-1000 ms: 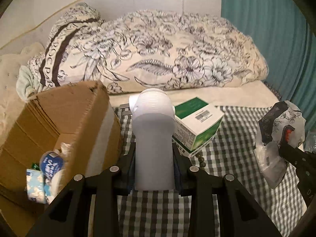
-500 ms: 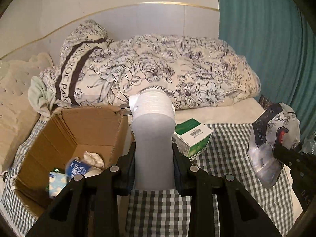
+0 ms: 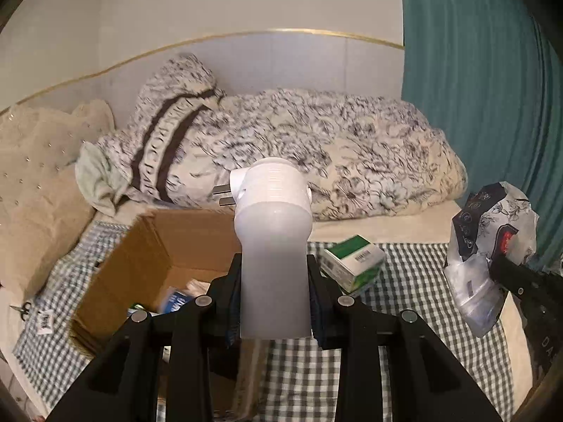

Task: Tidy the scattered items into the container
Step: 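Lift and carry the white bottle and wipes pack over the cardboard box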

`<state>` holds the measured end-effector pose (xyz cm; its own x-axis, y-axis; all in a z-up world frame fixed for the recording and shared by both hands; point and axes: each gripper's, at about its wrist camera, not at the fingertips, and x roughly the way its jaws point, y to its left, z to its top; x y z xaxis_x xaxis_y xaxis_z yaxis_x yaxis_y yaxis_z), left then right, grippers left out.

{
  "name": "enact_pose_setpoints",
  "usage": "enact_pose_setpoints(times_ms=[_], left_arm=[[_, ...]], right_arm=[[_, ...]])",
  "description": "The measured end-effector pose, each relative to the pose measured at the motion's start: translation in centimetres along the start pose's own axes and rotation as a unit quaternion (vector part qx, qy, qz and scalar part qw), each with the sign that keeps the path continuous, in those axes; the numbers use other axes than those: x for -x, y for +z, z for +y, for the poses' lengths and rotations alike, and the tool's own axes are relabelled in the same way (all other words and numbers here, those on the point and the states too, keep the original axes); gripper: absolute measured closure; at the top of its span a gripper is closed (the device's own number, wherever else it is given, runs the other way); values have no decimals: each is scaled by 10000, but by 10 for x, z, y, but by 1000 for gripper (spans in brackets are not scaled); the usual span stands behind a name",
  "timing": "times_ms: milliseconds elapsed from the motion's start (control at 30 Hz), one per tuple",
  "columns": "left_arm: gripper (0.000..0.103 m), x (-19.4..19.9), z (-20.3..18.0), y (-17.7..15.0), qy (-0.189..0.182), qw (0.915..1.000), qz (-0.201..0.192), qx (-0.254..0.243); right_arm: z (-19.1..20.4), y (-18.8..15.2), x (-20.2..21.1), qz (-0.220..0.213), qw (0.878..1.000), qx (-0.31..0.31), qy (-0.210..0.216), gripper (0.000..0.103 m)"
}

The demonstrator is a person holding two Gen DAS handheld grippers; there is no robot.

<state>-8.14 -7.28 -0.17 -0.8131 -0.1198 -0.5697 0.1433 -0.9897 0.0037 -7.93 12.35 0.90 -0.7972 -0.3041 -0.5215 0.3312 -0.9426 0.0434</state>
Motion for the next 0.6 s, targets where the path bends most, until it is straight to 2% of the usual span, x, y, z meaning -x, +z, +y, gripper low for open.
enact_pose_setpoints(times_ms=[267,600], left_arm=[[71,20,34,2,227,9996,-91,120],[71,28,82,-1,662,9976,-116,150]], right_arm=[[35,14,9,-153,9993,214,282,100],[87,23,-4,-164,9968,469,630,100]])
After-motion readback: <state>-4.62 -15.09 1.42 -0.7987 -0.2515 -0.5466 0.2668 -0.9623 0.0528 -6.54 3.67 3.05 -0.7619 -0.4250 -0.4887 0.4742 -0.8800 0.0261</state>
